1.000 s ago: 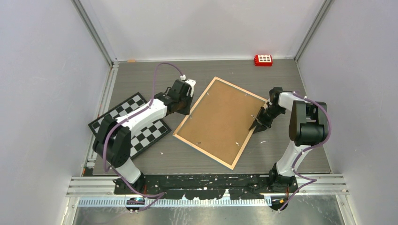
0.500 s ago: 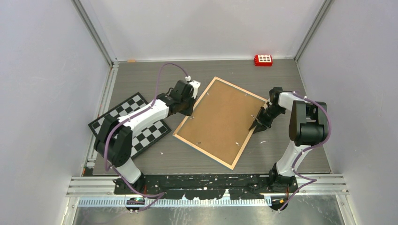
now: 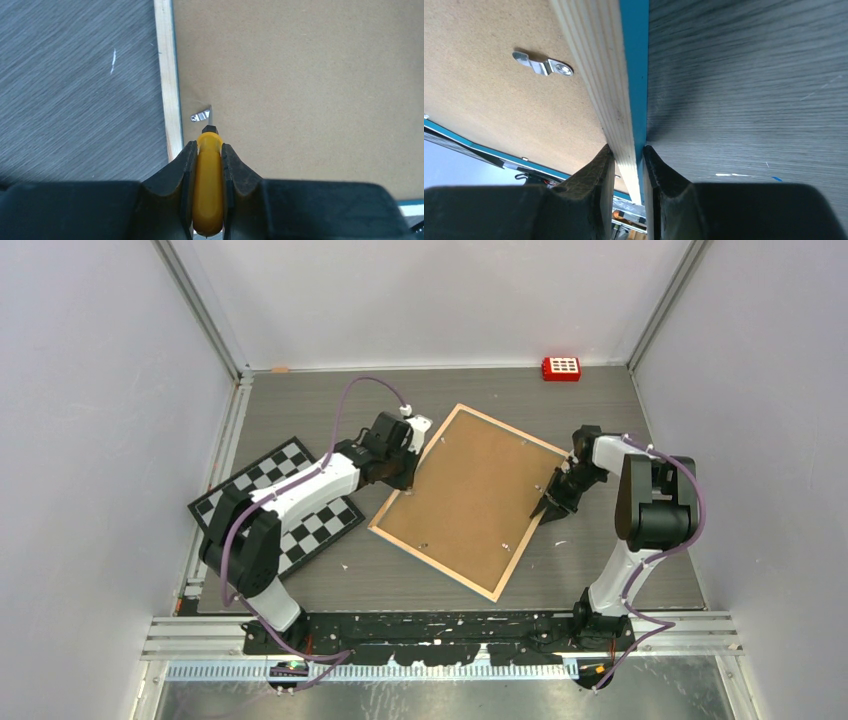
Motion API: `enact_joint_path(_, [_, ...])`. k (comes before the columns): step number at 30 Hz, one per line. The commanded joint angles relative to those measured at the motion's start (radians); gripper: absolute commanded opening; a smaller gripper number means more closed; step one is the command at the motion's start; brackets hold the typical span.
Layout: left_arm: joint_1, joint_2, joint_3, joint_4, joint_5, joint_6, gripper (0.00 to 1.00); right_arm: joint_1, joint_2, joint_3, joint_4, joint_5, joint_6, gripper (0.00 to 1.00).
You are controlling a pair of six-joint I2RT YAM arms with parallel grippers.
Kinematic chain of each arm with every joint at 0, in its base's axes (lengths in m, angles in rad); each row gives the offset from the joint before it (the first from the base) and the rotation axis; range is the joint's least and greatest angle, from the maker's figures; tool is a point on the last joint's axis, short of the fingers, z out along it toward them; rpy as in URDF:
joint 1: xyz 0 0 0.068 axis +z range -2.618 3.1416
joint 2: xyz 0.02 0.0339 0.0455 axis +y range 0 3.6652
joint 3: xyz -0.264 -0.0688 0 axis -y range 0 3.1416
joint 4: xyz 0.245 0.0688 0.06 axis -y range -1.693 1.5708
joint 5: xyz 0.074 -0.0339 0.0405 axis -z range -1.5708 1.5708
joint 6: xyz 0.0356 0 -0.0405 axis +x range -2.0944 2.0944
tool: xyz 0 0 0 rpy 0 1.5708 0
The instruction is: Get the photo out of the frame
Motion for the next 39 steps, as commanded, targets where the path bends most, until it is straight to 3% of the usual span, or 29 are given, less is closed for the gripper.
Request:
enact_joint_path(1, [-0.016,-0.037,0.052,-0.036,0.071,0.013,0.0,0.005,0.048,0.016,0.073,0.181,-0.031,0.01])
enact_joint_path(8, [0.015,-0.069,0.144,-0.042,0.104,0.033,0.0,0.005,0.106,0.096,0.009,0.266,-0.204,0.01])
enact_joint_path(17, [0.112,-0.084,0.193,-0.13,0.173,0.008,0.0,0.005,0.206,0.245,-0.056,0.249,-0.401,0.01])
enact_joint_path(28, [0.141,-0.094,0.185,-0.143,0.169,0.044,0.0,0.043,0.383,0.611,-0.199,0.156,-0.565,0.01])
enact_joint_path(33, [0.142,-0.065,0.223,-0.192,0.162,0.139,0.0,0.095,0.396,0.638,-0.223,0.145,-0.642,0.01])
enact_joint_path(39, [0.145,-0.02,0.304,-0.241,0.212,0.294,0.0,0.176,0.357,0.559,-0.21,0.163,-0.725,0.01])
